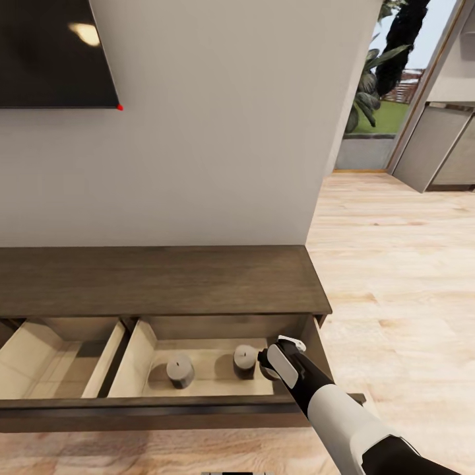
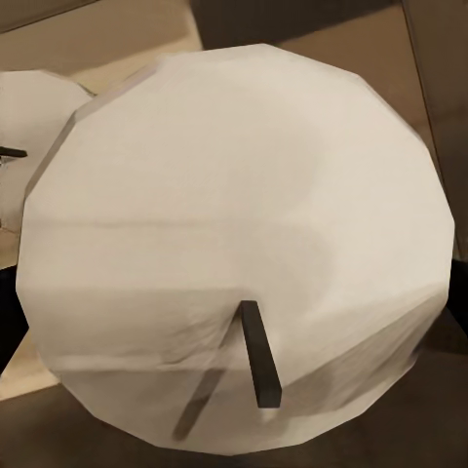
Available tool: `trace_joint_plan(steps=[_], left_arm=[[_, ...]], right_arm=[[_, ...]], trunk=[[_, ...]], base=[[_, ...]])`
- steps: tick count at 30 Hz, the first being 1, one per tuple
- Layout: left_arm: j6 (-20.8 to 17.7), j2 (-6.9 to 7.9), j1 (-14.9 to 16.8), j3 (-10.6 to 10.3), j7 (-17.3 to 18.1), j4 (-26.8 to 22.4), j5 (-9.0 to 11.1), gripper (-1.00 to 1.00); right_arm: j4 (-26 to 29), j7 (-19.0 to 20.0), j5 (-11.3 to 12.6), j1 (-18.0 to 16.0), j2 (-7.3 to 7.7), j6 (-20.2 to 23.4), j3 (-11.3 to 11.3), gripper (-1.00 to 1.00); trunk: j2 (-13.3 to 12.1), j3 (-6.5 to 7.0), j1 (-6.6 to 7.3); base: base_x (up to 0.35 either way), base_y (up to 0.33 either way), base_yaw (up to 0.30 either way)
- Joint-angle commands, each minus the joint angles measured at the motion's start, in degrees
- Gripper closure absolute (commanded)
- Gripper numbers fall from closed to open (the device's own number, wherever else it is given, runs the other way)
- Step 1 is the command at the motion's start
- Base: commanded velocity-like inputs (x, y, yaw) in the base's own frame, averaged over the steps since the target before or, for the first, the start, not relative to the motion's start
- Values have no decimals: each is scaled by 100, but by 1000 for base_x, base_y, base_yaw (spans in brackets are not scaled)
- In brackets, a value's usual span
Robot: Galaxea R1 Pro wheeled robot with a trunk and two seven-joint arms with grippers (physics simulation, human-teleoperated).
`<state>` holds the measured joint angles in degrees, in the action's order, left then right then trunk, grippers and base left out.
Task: Place each of the two pumpkins and all three candles from the living room inside a cabinet in the living room (use any cabinet), then make sure every cabinet is closed, and position the cauldron so it is next to a table in the living room.
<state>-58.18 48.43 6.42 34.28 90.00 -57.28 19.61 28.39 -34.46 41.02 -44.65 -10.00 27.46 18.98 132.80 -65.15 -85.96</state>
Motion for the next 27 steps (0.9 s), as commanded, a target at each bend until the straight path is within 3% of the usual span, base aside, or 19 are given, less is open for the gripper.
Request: trace_joint_plan(steps=[1,27], left_arm=[[0,0,0,0,0,-1,0,-100],[0,0,0,0,0,1,0,-100]], right_arm=[[0,-3,11,0,0,-7,0,100],[8,1,4,0,0,-11,4,100]], trunk=[[0,0,0],[0,0,0]], base=[[56,0,0],[37,0,0]])
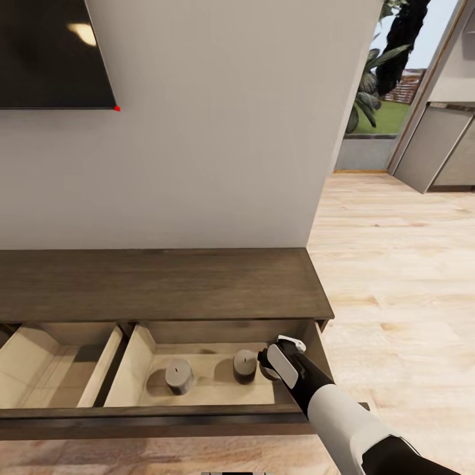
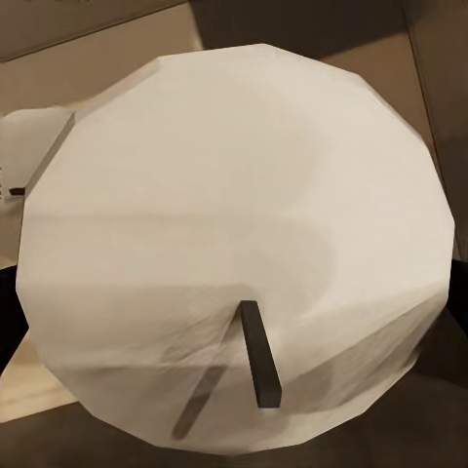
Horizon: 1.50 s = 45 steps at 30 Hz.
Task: Place each of the two pumpkins and all three candles from the living room inside a cabinet in the living room (use any cabinet), then make sure every cabinet is closed, and position the cauldron so it is next to a table in the living room.
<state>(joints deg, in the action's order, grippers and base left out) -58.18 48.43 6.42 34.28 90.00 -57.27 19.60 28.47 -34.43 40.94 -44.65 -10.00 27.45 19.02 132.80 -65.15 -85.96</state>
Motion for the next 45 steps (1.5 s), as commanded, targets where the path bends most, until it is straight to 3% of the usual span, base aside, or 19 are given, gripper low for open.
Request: trace_joint_plan(steps=[1,26,33,42,45], left_arm=[[0,0,0,0,0,0,1,-100],[0,0,0,0,0,3,1,-100],[0,0,0,0,0,2,1,-100],[0,0,0,0,0,3,3,-100],[0,0,0,1,0,3,1,-100]], right_arm=[[1,-2,14,0,0,-6,-2,100],[12,-2,12,0,0,-10,2,100],[11,-2,11,0,0,-11,4,100],[18,-2,13,0,0,-3,5,100],[19,-2,17,0,0,-3,5,100]], trunk=[[0,0,0],[0,0,0],[120,-54,-66],[481,-215,-264],[481,-215,-264]], base=[[0,0,0],[25,0,0],[0,0,0],[0,0,0],[0,0,0]])
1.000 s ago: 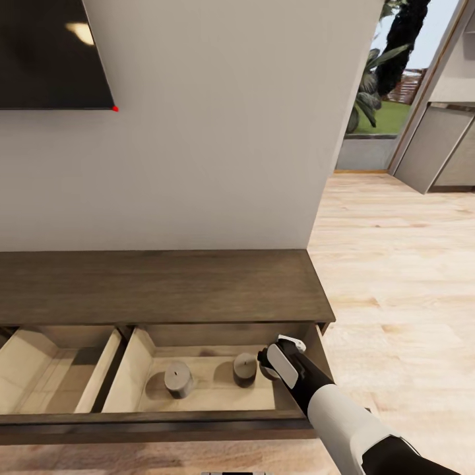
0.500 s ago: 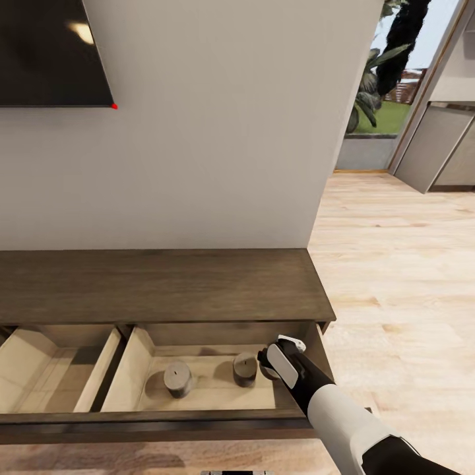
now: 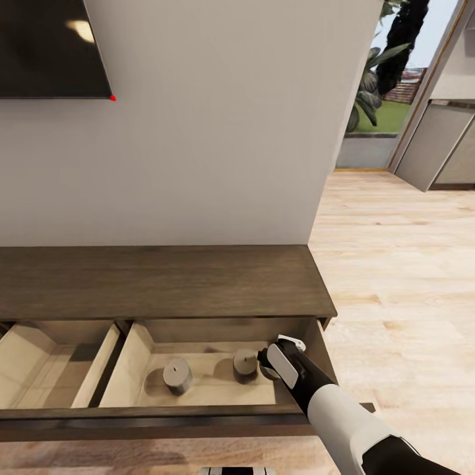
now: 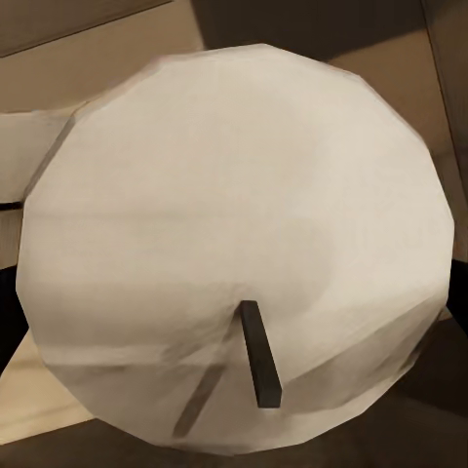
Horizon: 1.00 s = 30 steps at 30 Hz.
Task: Place each of the two pumpkins and all three candles from the living room inside a cabinet in the living room (use any cabinet), then make sure every cabinet is closed, and position the cauldron so it is next to a table in the living room.
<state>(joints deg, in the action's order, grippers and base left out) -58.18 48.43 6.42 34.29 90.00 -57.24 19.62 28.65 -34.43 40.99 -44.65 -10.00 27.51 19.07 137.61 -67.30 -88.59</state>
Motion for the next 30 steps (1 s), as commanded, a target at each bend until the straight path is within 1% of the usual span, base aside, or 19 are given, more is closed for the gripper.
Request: trace_joint_plan(steps=[1,5,6,30], left_arm=[[0,0,0,0,0,1,-1,-100],[0,0,0,-1,0,-1,2,-100],[0,0,0,1,0,-2,2,-100],[0,0,0,0,0,-2,6,-100]], right_arm=[[0,-2,13,0,0,-9,0,100],[-7,-2,14,0,0,-6,0,100],[-8,-2,14,0,0,-4,-1,-100],[-9,1,-13,0,0,-33,19,-100]], trunk=[[0,0,0],[40,-18,-22],[40,-18,-22],[40,-18,-22]], base=[[0,0,0],[0,0,0],[0,0,0],[0,0,0]])
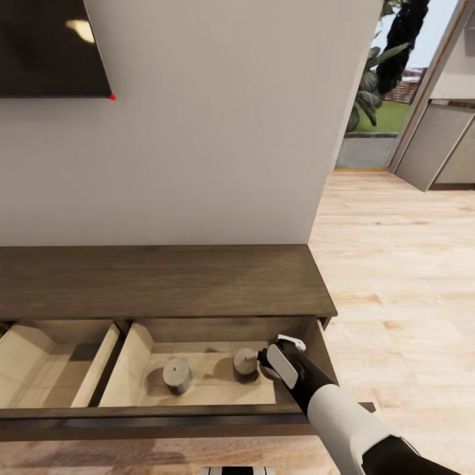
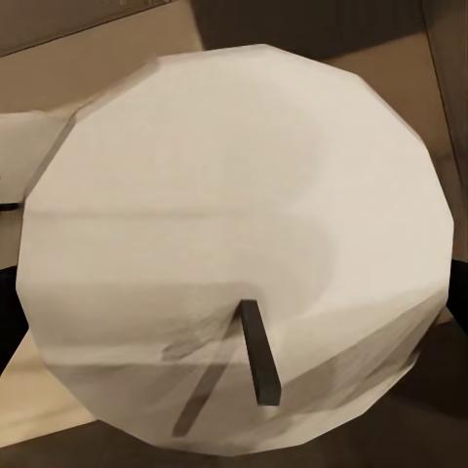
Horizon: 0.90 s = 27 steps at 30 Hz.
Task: Place each of the two pumpkins and all three candles from the living room inside a cabinet in the living room (use any cabinet), then make sure every cabinet is closed, and position the cauldron so it is next to a table in the living room.
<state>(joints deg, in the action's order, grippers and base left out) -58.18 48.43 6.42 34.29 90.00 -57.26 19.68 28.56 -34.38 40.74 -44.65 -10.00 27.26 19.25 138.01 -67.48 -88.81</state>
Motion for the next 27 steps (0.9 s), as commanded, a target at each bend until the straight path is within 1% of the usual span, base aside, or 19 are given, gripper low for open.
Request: trace_joint_plan(steps=[1,4,6,7,10,12,16,24,26,27], left_arm=[[0,0,0,0,0,2,-1,-100],[0,0,0,-1,0,0,0,-100],[0,0,0,-1,0,2,-2,-100],[0,0,0,-1,0,3,-4,-100],[0,0,0,-1,0,3,0,-100],[0,0,0,-1,0,3,0,-100],[0,0,0,-1,0,1,0,-100],[0,0,0,-1,0,4,-2,-100],[0,0,0,-1,0,2,-1,-100],[0,0,0,-1,0,2,0,-100]], right_arm=[[3,-2,0,0,0,-19,13,-100],[15,0,-21,0,0,-56,30,-100],[17,19,-31,0,0,-226,45,-100],[15,67,-34,0,0,-310,54,-100],[17,443,-58,0,0,-451,67,-100],[17,530,-68,0,0,-476,74,-100],[18,585,-79,4,0,-506,92,-100],[1,597,-68,9,0,-472,83,-100],[-10,578,-59,4,0,-328,65,-100],[-10,568,-55,3,0,-168,52,-100]], trunk=[[0,0,0],[0,0,0],[0,0,0],[0,0,0],[0,0,0],[0,0,0],[0,0,0],[0,0,0],[0,0,0],[0,0,0]], base=[[0,0,0],[0,0,0],[0,0,0],[0,0,0],[0,0,0],[0,0,0],[0,0,0],[0,0,0],[0,0,0],[0,0,0]])
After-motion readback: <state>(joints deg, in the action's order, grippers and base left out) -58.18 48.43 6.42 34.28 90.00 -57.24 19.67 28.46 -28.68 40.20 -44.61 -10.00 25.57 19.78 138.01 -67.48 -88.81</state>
